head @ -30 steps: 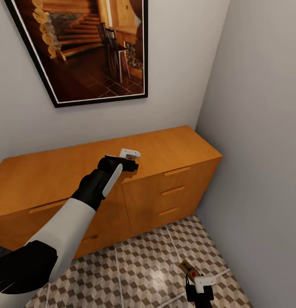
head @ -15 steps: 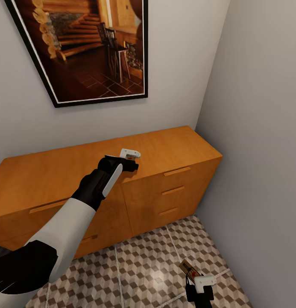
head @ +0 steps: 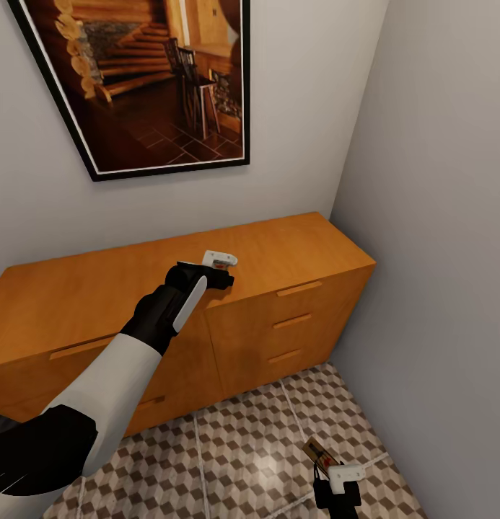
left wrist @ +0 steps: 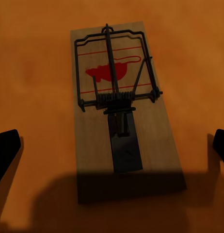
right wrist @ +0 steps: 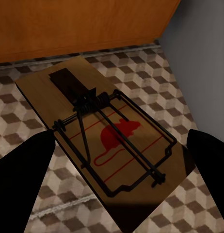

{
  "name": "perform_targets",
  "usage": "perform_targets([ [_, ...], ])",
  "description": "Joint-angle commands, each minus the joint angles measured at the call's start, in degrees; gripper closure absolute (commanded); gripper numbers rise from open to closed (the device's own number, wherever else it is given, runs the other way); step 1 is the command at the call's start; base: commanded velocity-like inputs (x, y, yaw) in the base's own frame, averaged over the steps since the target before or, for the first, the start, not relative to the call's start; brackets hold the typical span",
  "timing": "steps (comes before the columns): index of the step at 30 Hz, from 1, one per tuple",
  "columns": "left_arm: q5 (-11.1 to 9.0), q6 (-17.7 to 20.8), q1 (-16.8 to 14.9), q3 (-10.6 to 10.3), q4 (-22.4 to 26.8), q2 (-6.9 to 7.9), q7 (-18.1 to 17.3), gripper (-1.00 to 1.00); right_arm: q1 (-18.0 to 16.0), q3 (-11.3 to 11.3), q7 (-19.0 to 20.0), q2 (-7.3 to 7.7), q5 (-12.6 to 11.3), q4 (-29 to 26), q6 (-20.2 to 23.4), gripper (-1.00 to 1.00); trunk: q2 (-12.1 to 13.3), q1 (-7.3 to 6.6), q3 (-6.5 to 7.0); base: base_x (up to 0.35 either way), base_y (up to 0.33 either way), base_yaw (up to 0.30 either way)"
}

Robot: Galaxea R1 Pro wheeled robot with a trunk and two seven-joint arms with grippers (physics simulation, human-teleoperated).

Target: Take the four mousetraps from the cabinet in the bathroom and place them on the bathroom floor. Make sure all four end up on the same floor surface, and ensure that at least two of them are either under or directly next to the same bathroom sink.

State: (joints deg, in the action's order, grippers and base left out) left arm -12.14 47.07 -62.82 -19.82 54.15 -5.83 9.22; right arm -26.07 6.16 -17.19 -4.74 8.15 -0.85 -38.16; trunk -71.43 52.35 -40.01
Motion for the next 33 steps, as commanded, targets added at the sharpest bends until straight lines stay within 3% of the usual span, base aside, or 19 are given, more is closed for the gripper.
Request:
perform_targets([
  [1,-0.60,0.21,-0.02,-0.12,-0.73,0.03,0.53,-1.00,-0.04,0.44,-0.59,-0.01,0.29,0.06,0.02,1.00,-0.02,0.01,-0.05,0.000,0.000,0.000],
  [3,-0.60,0.21,-0.02,-0.13,-0.72,0.03,0.53,-1.00,-0.04,0.44,-0.61,-0.01,0.29,0.06,0.02,1.00,-0.02,0.01,-0.05,0.000,0.000,0.000],
  [4,-0.60,0.21,-0.02,-0.13,-0.70,0.03,0.53,1.00,-0.04,0.44,-0.62,-0.01,0.29,0.06,0.02,1.00,-0.02,0.01,-0.05,0.000,0.000,0.000],
  [27,-0.60,0.21,-0.02,-0.11,-0.16,0.03,0.53,1.00,-0.04,0.44,-0.63,-0.01,0.29,0.06,0.02,1.00,-0.02,0.01,-0.05,0.000,0.000,0.000],
  [33,-0.60,0.38,-0.02,-0.13,3.92,0.03,0.76,1.00,-0.04,0.44,-0.64,-0.06,0.29,0.06,0.02,1.00,-0.02,0.01,-0.05,0.000,0.000,0.000],
])
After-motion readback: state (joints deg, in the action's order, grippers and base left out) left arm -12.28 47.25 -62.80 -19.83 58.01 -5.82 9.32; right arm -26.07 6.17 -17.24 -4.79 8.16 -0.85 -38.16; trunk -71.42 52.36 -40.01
